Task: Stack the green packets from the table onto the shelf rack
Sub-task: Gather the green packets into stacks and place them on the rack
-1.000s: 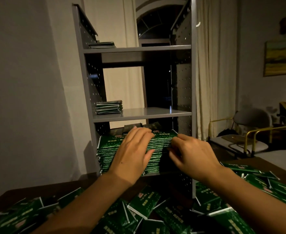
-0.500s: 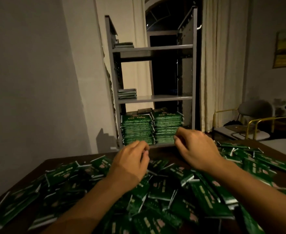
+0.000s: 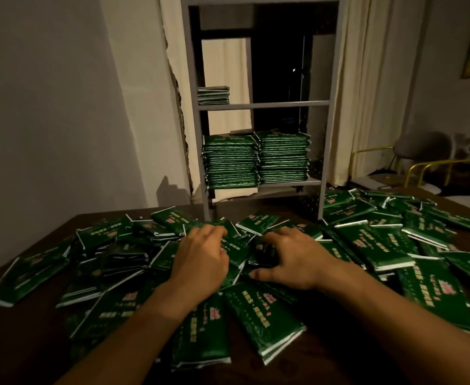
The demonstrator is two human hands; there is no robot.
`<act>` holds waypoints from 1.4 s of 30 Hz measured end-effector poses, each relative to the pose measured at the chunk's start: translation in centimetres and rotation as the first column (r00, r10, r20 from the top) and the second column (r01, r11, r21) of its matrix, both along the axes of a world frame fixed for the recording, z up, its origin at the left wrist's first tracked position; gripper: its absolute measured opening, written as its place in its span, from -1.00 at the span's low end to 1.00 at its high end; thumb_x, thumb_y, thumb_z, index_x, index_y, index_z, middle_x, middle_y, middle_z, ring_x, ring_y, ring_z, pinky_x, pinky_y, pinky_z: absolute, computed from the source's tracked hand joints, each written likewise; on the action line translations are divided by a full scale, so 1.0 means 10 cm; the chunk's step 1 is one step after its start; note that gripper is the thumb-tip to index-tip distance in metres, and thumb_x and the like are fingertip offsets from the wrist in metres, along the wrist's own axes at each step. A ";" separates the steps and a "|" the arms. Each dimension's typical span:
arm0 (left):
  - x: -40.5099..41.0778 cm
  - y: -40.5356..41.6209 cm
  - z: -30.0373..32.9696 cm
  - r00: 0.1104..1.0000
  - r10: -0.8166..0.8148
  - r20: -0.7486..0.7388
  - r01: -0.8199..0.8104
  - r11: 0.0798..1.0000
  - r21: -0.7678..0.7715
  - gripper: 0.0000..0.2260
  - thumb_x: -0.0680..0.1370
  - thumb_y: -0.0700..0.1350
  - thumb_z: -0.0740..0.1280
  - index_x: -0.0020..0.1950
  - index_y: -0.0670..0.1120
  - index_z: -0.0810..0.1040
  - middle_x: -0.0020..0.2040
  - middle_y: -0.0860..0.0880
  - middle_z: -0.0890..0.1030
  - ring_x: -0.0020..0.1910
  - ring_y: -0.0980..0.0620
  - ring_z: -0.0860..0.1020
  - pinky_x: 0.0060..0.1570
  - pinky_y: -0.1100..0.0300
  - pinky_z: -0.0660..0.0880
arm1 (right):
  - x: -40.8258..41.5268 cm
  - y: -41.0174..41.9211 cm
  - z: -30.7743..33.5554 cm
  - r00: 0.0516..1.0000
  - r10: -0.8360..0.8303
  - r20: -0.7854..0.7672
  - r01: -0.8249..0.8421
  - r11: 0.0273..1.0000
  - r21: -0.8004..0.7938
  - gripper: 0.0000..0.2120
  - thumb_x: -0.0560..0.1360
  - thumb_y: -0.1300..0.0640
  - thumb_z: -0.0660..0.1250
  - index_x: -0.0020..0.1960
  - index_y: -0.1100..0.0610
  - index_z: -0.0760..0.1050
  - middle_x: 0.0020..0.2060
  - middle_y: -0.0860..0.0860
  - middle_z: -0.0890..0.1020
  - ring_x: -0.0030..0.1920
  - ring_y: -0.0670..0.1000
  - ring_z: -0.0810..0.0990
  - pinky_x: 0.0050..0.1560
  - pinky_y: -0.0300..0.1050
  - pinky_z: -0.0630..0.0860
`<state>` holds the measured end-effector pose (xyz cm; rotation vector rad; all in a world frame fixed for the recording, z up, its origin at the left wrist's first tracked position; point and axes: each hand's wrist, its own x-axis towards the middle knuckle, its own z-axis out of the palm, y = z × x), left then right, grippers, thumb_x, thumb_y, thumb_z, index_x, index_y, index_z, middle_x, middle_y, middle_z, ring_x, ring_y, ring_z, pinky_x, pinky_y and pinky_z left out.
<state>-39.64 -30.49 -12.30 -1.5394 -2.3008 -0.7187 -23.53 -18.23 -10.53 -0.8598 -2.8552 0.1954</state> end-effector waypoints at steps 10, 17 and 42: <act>0.00 0.10 -0.16 0.997 -0.047 0.066 0.059 0.979 -0.197 -0.46 0.57 -0.24 0.26 0.53 0.01 0.24 0.40 0.01 0.49 0.43 -0.01 0.37 0.55 0.06 0.13 | -0.23 -0.07 -0.24 0.992 0.047 -0.120 -0.045 0.999 0.012 -0.28 0.41 -0.37 0.33 0.44 -0.07 0.28 0.33 -0.05 0.51 0.28 0.05 0.52 0.21 -0.03 0.51; -0.01 0.06 -0.11 0.899 -0.086 0.428 0.073 0.996 0.048 -0.56 0.55 -0.41 0.16 0.30 0.04 0.39 0.30 0.02 0.53 0.27 0.10 0.50 0.25 0.20 0.45 | -0.36 -0.24 -0.17 0.989 0.048 -0.138 -0.019 0.979 0.205 -0.70 0.55 -0.14 0.26 0.23 -0.06 0.49 0.07 0.02 0.63 0.09 0.12 0.61 0.00 -0.03 0.53; 0.03 -0.12 0.19 0.363 -0.478 0.800 -0.013 0.856 0.517 -0.74 0.50 -0.23 0.49 0.17 -0.06 0.59 0.00 -0.01 0.74 -0.04 -0.03 0.72 -0.19 0.10 0.67 | -0.21 -0.12 0.03 0.644 -0.220 -0.733 -0.430 0.688 -0.585 -0.81 0.60 0.20 0.33 0.21 0.12 0.56 0.00 0.00 0.72 0.01 -0.05 0.70 0.04 -0.11 0.63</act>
